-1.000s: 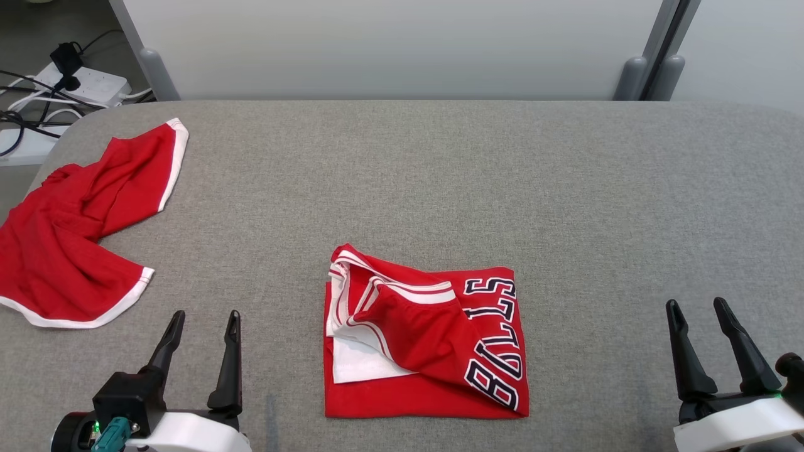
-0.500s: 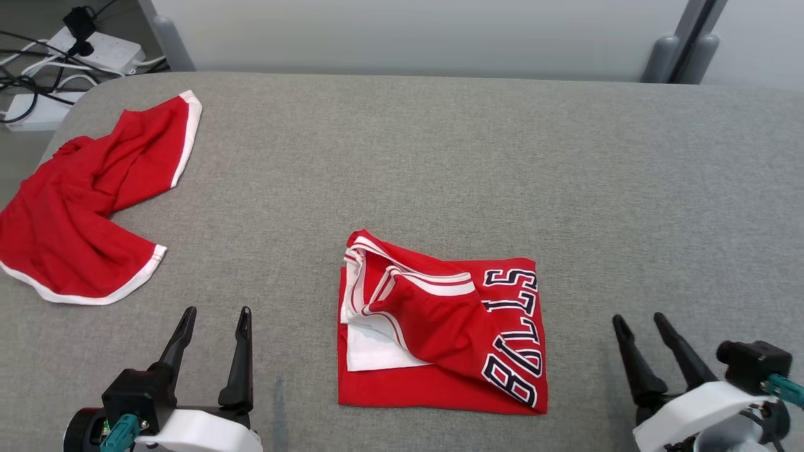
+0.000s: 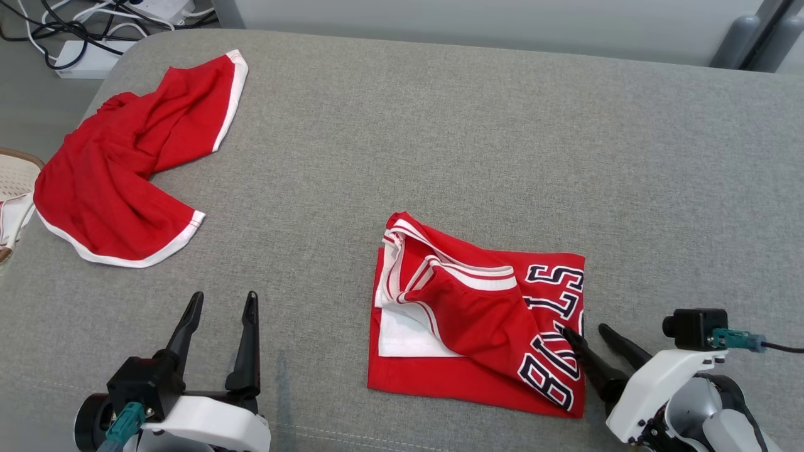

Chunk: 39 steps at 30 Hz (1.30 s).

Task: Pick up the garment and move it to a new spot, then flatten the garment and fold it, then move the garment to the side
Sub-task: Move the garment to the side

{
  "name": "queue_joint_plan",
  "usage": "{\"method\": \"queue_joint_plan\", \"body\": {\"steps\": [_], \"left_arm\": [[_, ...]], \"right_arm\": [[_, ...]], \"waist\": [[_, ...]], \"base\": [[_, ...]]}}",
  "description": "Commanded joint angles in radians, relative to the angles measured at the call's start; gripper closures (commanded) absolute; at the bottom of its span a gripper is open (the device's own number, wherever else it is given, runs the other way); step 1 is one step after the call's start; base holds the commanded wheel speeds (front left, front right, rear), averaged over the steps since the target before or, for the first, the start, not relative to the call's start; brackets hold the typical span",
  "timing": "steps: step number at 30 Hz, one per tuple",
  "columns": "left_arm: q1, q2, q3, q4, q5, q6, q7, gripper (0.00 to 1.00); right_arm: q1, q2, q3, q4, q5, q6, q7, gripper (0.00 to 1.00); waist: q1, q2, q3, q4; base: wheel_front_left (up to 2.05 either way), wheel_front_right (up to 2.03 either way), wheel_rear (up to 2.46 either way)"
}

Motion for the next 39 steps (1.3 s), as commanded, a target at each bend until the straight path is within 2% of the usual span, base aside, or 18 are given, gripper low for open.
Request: {"method": "queue_joint_plan", "body": {"steps": [1,4,5,6,12,16,22,27,31,36,39], "left_arm": [[-0.050,0.019,0.043,-0.013,0.001,-0.007,-0.009,0.00],[-0.053,0.010,0.048,0.001,0.001,-0.015,-0.013,0.00],[-0.053,0.006,0.050,0.006,0.003,-0.019,-0.015,0.00],[-0.055,0.003,0.051,0.010,0.004,-0.023,-0.016,0.00],[-0.061,-0.002,0.059,0.018,0.010,-0.031,-0.019,0.00],[-0.057,-0.006,0.062,0.022,0.012,-0.038,-0.020,0.00],[-0.056,-0.017,0.060,0.023,0.016,-0.050,-0.021,0.00],[-0.059,-0.024,0.061,0.026,0.021,-0.058,-0.022,0.00],[-0.063,-0.026,0.064,0.030,0.026,-0.062,-0.022,0.00],[-0.069,-0.025,0.064,0.030,0.029,-0.069,-0.022,0.00],[-0.087,-0.020,0.062,0.021,0.035,-0.076,-0.021,0.00]], "right_arm": [[-0.021,-0.014,0.022,-0.032,0.016,0.000,0.018,0.00],[-0.033,-0.028,0.060,-0.055,0.054,0.000,0.114,0.00],[-0.038,-0.038,0.071,-0.061,0.065,0.000,0.157,0.10],[-0.042,-0.043,0.065,-0.069,0.068,0.000,0.166,1.00],[-0.064,-0.079,0.046,-0.119,0.053,0.000,0.165,1.00],[-0.090,-0.129,0.041,-0.189,0.044,0.000,0.195,1.00],[-0.130,-0.277,0.030,-0.324,-0.027,0.000,0.272,1.00],[-0.139,-0.379,-0.034,-0.409,-0.088,0.000,0.331,1.00],[-0.124,-0.414,-0.111,-0.423,-0.122,0.000,0.355,1.00],[-0.107,-0.419,-0.178,-0.403,-0.132,0.000,0.353,1.00],[-0.101,-0.415,-0.223,-0.325,-0.117,0.000,0.339,1.00]], "waist": [[0.0000,0.0000,0.001,0.003],[0.0000,0.0000,0.000,0.005],[0.0000,0.0000,0.000,0.004],[0.0000,0.0000,-0.001,0.004],[0.0000,0.0000,0.001,-0.007],[0.0000,0.0000,-0.005,-0.026],[0.0000,0.0000,-0.010,-0.058],[0.0000,0.0000,-0.005,-0.095],[0.0000,0.0000,-0.002,-0.125],[0.0000,0.0000,0.008,-0.155],[0.0000,0.0000,0.039,-0.178]], "base": [[0.00,0.00,0.00],[0.00,0.00,0.00],[0.00,0.00,0.00],[0.00,0.00,0.00],[0.00,0.00,0.00],[0.00,0.00,0.00],[0.00,0.00,0.00],[0.00,0.00,0.00],[0.00,0.00,0.00],[0.00,0.00,0.00],[0.00,0.00,0.00]]}}
